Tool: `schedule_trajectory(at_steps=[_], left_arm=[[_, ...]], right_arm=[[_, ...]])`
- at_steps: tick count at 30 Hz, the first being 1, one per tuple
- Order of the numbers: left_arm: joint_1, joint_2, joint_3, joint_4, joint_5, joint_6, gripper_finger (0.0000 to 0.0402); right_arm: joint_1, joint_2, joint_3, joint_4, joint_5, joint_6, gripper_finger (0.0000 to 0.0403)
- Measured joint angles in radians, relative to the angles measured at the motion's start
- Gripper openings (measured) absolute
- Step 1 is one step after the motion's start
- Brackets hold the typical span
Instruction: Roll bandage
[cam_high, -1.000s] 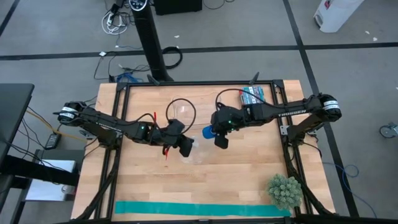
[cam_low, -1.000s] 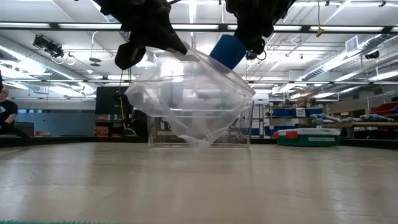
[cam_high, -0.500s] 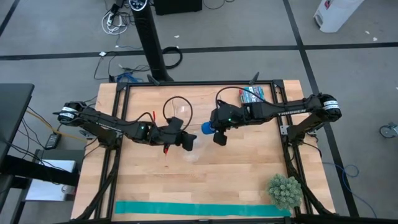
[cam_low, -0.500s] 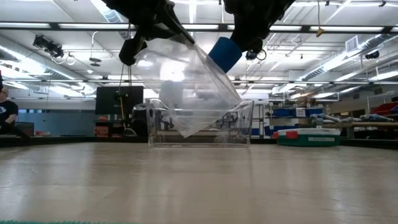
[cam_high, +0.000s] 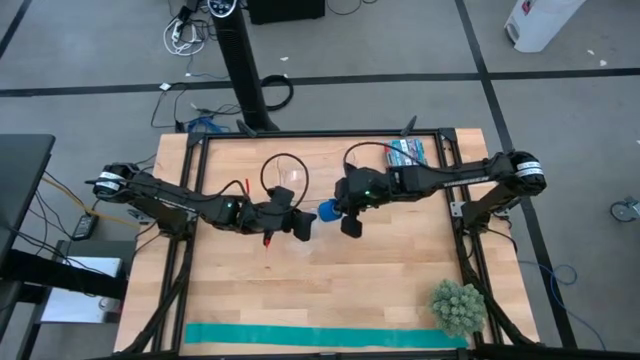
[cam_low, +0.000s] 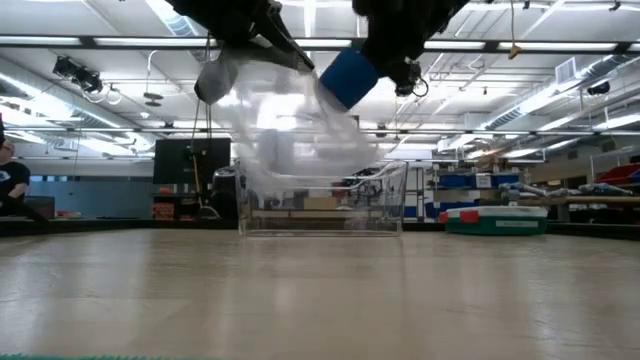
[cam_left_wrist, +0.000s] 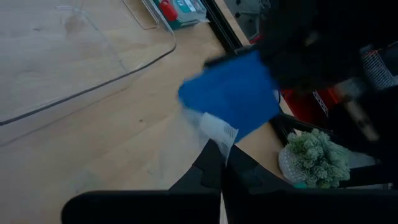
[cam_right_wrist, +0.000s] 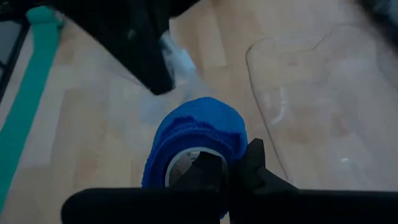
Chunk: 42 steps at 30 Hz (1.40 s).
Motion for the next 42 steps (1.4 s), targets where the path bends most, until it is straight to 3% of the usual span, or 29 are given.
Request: schedule_trajectory(at_steps=[3,5,8,17,20,30,36,42], left_arm=[[0.000,0.000,0.000,0.001,-0.003,0.001,0.0002],[0.000,0.000,0.000,0.003,-0.012,0.002,0.0002],[0.000,0.000,0.000,0.009,-0.012,0.003,0.0002],[0.000,0.000,0.000,0.035,-0.009,0.053,0.0002],[0.001,0.000,0.000,0.060,0.014,0.091,0.0002],[0.000,0.000,0.000,0.089,0.195,0.244,0.0002],[-0.002,-0.001,0.001,0.068,0.248,0.261,0.0002],[-0.001,-0.001,0.001,0.069,0.265,0.269,0.0002]], right_arm=[[-0.002,0.013,-0.004,0.010,-0.085,-0.010,0.0001],[0.010,0.023,0.002,0.001,-0.015,0.041,0.0001],[0.010,0.049,-0.003,0.009,-0.123,0.004,0.0001],[-0.004,0.043,-0.001,0.052,-0.074,-0.048,0.0001],[-0.028,0.043,-0.001,0.041,0.000,-0.057,0.0001],[-0.064,0.042,-0.001,0.116,-0.346,-0.200,0.0001],[-0.029,0.015,-0.001,0.058,-0.400,-0.177,0.0001],[-0.026,-0.032,-0.001,0.020,-0.381,-0.079,0.0001]])
